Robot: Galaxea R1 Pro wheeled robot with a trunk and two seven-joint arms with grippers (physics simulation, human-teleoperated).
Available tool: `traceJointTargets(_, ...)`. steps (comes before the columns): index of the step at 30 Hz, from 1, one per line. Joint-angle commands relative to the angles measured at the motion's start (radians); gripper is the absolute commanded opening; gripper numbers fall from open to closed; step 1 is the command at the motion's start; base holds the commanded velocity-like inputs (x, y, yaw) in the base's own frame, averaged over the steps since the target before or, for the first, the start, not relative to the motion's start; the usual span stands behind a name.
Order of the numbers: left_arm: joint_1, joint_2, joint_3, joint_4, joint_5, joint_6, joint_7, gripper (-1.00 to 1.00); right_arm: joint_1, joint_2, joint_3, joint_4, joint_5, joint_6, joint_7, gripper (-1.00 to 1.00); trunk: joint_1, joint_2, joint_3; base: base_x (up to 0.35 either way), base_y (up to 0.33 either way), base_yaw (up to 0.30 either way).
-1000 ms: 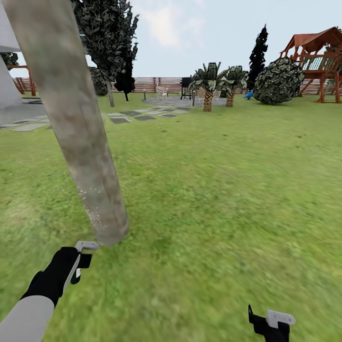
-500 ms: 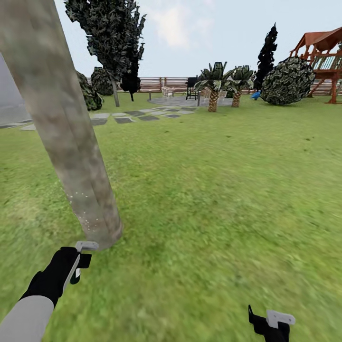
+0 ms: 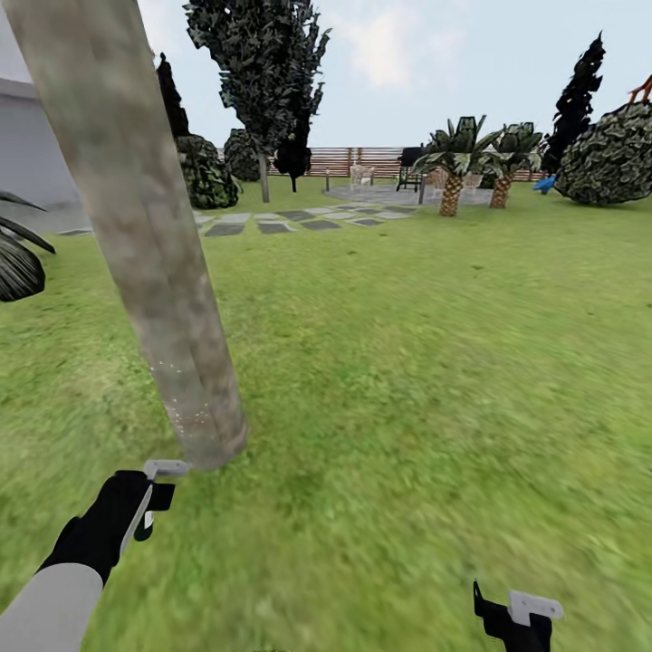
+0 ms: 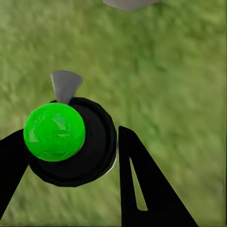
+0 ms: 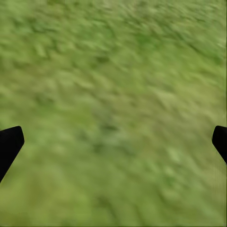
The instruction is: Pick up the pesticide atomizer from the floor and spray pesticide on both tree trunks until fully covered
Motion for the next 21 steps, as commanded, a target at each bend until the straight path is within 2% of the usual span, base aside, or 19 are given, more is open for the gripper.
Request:
traceJointTargets(1, -0.001, -0.001, 0.001, -0.002, -0.007, 0.005, -0.004, -1.0, 0.0, 0.0, -0.002, 0.001, 0.001, -0.003, -0.001, 1.0, 0.0, 0.0, -0.001, 0.002, -0.271, 0.277)
traceJointTargets(5, 0.0, -0.002, 0.001, -0.005, -0.007, 0.004, -0.004, -1.0, 0.0, 0.0, -0.002, 0.001, 0.001, -0.003, -0.001, 1.0, 0.0, 0.0, -0.001, 0.001, -0.272, 0.275)
traceJointTargets(13, 0.0, -0.003, 0.001, -0.005, -0.005, 0.003, -0.004, -1.0, 0.0, 0.0, -0.002, 0.001, 0.001, -0.003, -0.001, 1.0, 0.0, 0.0, -0.001, 0.0, -0.272, 0.097)
traceJointTargets(15, 0.0, -0.014, 0.0, -0.003, 0.004, 0.002, -0.004, -1.0, 0.0, 0.0, -0.002, 0.001, 0.0, -0.003, -0.001, 1.0, 0.0, 0.0, -0.001, 0.0, -0.272, 0.252)
traceJointTargets(17, 0.0, -0.04, -0.001, -0.002, 0.009, -0.019, -0.004, -1.0, 0.0, 0.0, -0.002, 0.001, 0.0, -0.003, -0.001, 1.0, 0.0, 0.0, -0.001, 0.034, -0.272, 0.272)
traceJointTargets(21, -0.004, -0.049, -0.002, -0.007, 0.011, -0.068, -0.004, -1.0, 0.0, 0.0, -0.002, 0.0, 0.0, -0.003, -0.001, 1.0, 0.0, 0.0, -0.001, 0.032, -0.132, 0.251)
